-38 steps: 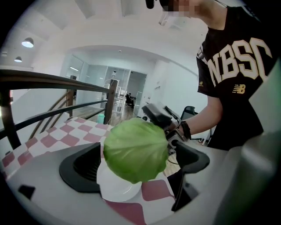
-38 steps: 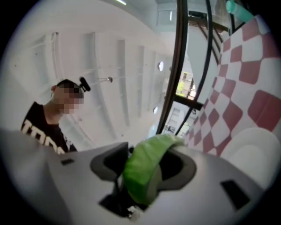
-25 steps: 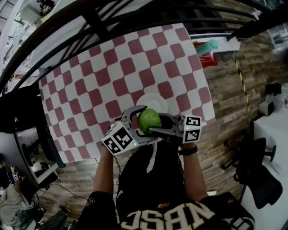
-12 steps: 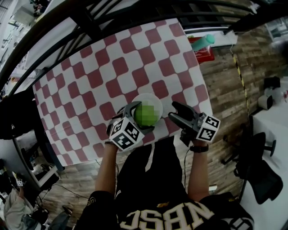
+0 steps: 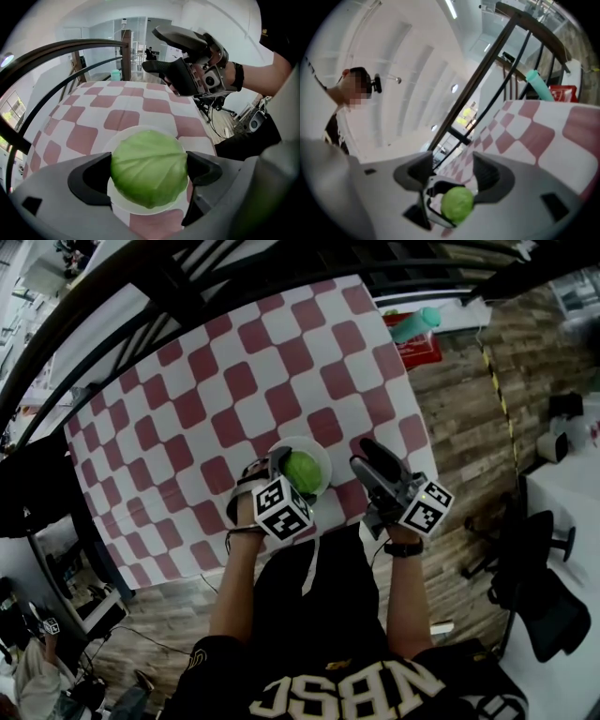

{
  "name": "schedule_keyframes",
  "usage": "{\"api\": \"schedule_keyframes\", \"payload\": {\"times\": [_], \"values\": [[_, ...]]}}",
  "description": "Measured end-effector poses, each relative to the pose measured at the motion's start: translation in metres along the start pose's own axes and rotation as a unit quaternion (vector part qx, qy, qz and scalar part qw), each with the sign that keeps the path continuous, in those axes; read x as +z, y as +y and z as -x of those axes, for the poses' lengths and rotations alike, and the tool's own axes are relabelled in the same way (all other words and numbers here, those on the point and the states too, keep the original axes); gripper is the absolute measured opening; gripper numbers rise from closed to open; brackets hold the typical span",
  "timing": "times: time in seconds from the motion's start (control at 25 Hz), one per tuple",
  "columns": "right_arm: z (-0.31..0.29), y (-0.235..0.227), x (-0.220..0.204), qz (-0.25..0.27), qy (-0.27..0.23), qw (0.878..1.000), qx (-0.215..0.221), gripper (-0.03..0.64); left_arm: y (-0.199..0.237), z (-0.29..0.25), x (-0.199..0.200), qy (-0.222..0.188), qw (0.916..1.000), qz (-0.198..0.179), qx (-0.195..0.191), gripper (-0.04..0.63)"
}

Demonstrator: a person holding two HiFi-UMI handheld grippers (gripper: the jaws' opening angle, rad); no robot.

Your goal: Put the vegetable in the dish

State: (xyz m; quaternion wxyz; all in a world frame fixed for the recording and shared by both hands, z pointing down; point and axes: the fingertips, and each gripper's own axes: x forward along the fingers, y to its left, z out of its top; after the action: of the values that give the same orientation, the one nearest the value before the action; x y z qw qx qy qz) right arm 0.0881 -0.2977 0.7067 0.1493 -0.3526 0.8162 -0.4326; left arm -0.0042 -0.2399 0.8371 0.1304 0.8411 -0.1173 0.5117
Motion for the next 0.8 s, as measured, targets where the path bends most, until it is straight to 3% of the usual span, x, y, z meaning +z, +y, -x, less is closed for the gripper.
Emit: {"api": "schedule_keyframes", "payload": {"times": [0.12,0.2,0.32,0.44,0.52,0.6,0.8], "values": [[-0.006,0.008,-0.002,0.025,0.022,0.999,-0.003,0.273,0.004,-0.003,-0.003,0.006,0.9999,0.01,0.004,0.512],[-0.011,0.019,-0.002,0.049,0.035,0.998,-0.006,0.273,0.008,0.002,-0.001,-0.012,0.9996,0.011,0.022,0.512],[-0.021,0.038,0.007,0.127,0.053,0.99,-0.022,0.273,0.016,0.03,0.021,-0.084,0.9949,0.034,0.043,0.512],[-0.034,0.061,0.023,0.243,0.065,0.967,-0.046,0.273,0.037,0.077,0.047,-0.172,0.9789,0.081,0.076,0.511],[-0.04,0.084,0.035,0.297,0.064,0.951,-0.054,0.272,0.051,0.119,0.059,-0.226,0.9614,0.115,0.106,0.511],[-0.043,0.108,0.047,0.324,0.053,0.942,-0.066,0.272,0.061,0.163,0.069,-0.277,0.9382,0.154,0.139,0.508],[-0.059,0.149,0.085,0.359,0.013,0.928,-0.096,0.238,0.091,0.268,0.092,-0.4,0.8626,0.206,0.232,0.412]]}}
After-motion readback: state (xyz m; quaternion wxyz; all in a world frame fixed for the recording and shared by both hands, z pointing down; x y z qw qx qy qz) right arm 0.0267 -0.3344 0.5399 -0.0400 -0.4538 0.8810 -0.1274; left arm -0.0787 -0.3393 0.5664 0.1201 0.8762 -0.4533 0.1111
